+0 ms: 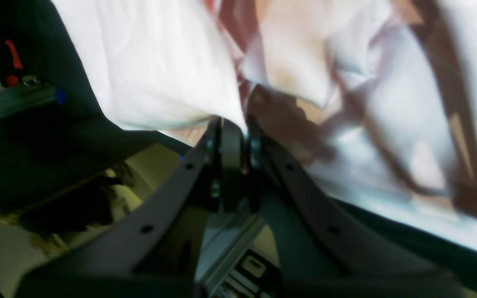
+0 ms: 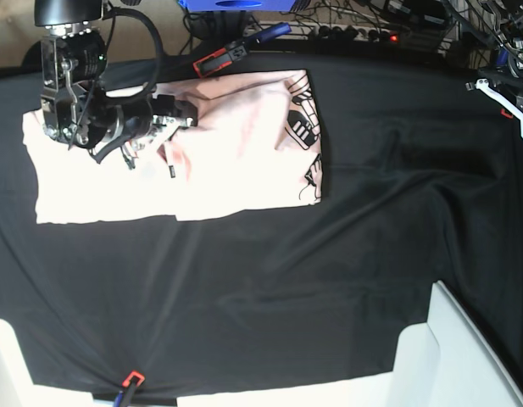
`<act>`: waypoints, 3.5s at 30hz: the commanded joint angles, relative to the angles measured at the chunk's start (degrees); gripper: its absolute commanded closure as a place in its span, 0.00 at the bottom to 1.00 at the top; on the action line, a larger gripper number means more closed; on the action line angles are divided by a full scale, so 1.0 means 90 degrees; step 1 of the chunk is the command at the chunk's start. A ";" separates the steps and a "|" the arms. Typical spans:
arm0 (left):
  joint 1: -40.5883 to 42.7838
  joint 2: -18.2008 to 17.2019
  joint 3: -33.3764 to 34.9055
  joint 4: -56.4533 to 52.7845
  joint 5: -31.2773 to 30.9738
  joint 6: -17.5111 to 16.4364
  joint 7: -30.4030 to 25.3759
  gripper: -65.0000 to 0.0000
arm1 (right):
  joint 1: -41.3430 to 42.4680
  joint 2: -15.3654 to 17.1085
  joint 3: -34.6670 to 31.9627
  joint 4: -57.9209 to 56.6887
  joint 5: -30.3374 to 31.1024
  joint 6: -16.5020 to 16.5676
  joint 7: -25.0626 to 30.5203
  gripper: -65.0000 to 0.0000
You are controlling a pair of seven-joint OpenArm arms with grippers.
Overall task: Fold the T-shirt properly
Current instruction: 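Grasp the folded layer with the right gripper and drag it toward the shirt end, then pull the shirt end with the right gripper, sliding the shirt toward it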
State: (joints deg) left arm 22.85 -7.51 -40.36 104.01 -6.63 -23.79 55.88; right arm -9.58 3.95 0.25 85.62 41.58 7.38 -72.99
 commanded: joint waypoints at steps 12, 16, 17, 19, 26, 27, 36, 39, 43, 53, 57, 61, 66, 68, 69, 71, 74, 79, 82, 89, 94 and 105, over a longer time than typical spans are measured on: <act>0.0006 -0.0099 -0.0043 0.0131 0.0019 0.0070 -0.0069 1.00 | -0.0024 -0.0033 0.0651 0.0865 0.0103 -0.0873 -0.0305 1.00; -0.0004 -0.0108 -0.0043 0.0131 0.0019 0.0070 -0.0069 1.00 | -0.0249 0.0006 0.0690 0.0874 0.0103 -0.0873 -0.0305 1.00; -0.0004 -0.0108 -0.0043 0.0131 0.0019 0.0070 -0.0069 1.00 | -0.0317 -0.0013 0.0690 0.0884 0.0103 -0.0873 -0.0305 1.00; -0.0004 -0.0108 -0.0043 0.0131 0.0019 0.0070 -0.0069 1.00 | -0.0415 -0.0033 0.0690 0.0914 0.0103 -0.0873 -0.0305 1.00; -0.0004 -0.0108 -0.0043 0.0131 0.0019 0.0070 -0.0069 1.00 | -0.0542 -0.0043 0.0700 0.0923 0.0103 -0.0873 -0.0305 1.00; -0.0004 -0.0108 -0.0043 0.0131 0.0019 0.0070 -0.0069 1.00 | -0.0522 -0.0043 0.0700 0.0923 0.0103 -0.0873 -0.0305 1.00; -0.0004 -0.0108 -0.0043 0.0131 0.0019 0.0070 -0.0069 1.00 | -0.0630 -0.0160 0.1139 0.0923 0.0103 -0.0883 -0.0295 1.00; -0.0004 -0.0108 -0.0043 0.0131 0.0019 0.0070 -0.0069 1.00 | -0.0630 -0.0189 0.1354 0.0923 0.0103 -0.0883 -0.0305 1.00; -0.0004 -0.0108 -0.0043 0.0131 0.0019 0.0070 -0.0069 1.00 | -0.0718 -0.0189 0.1364 0.0923 0.0103 -0.0883 -0.0315 1.00; -0.0004 -0.0108 -0.0043 0.0131 0.0019 0.0070 -0.0069 1.00 | -0.0718 -0.0219 0.1364 0.0874 0.0103 -0.0883 -0.0305 1.00; -0.0004 -0.0108 -0.0043 0.0131 0.0019 0.0070 -0.0069 1.00 | -0.0728 -0.0238 0.1384 0.0874 0.0112 -0.0883 -0.0325 0.95; -0.0004 -0.0108 -0.0043 0.0131 0.0019 0.0070 -0.0069 1.00 | -0.0874 -0.0365 0.1364 0.1080 0.0112 -0.0883 -0.0325 0.65; -0.0004 -0.0108 -0.0043 0.0131 0.0019 0.0070 -0.0069 1.00 | -0.1148 -0.0590 0.1393 0.1959 0.0112 -0.0873 -0.0295 0.26; -0.0014 -0.0108 -0.0043 0.0131 0.0019 0.0070 -0.0069 1.00 | -0.1196 -0.0600 0.1403 0.2428 0.0112 -0.0873 -0.0149 0.27; -0.0014 -0.0108 -0.0043 0.0131 0.0019 0.0070 -0.0069 1.00 | -0.1206 -0.0570 0.1403 0.2623 0.0103 -0.0873 -0.0002 0.29; -0.0014 -0.0147 -0.0043 0.0131 0.0019 0.0070 -0.0069 1.00 | -0.1148 -0.0394 0.1520 0.2799 0.0103 -0.0873 0.0281 0.32; -0.0014 -0.0196 -0.0033 0.0131 0.0019 0.0070 -0.0069 1.00 | -0.0767 0.0074 0.1921 0.2564 0.0103 -0.0854 0.0379 0.28; -0.0004 -0.0177 -0.0024 0.0131 0.0019 0.0060 -0.0069 1.00 | -0.0239 0.0856 0.2790 0.1421 0.0103 -0.0502 0.0418 0.07; 0.0006 -0.0147 -0.0004 0.0131 0.0009 0.0060 -0.0069 1.00 | 0.0142 0.1325 0.2888 0.0406 0.0083 0.0572 0.0428 0.05; -0.0004 -0.0147 -0.0014 0.0131 0.0000 0.0060 -0.0069 1.00 | 0.0533 0.2282 0.2810 -0.1704 0.0063 0.1442 0.1697 0.05; -0.0004 -0.0147 -0.0014 0.0102 0.0000 0.0060 -0.0099 1.00 | 0.0845 0.2751 0.2341 -0.2749 0.0063 0.2008 0.2147 0.05; 0.0006 -0.0138 -0.0033 0.0102 0.0000 0.0060 -0.0089 1.00 | 0.1392 0.2810 0.2126 -0.3677 0.0093 0.3581 0.2401 0.04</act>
State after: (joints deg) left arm 22.72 -7.94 -40.12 103.98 -6.48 -23.79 55.83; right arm 2.37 27.68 18.90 52.01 41.89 39.31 -51.77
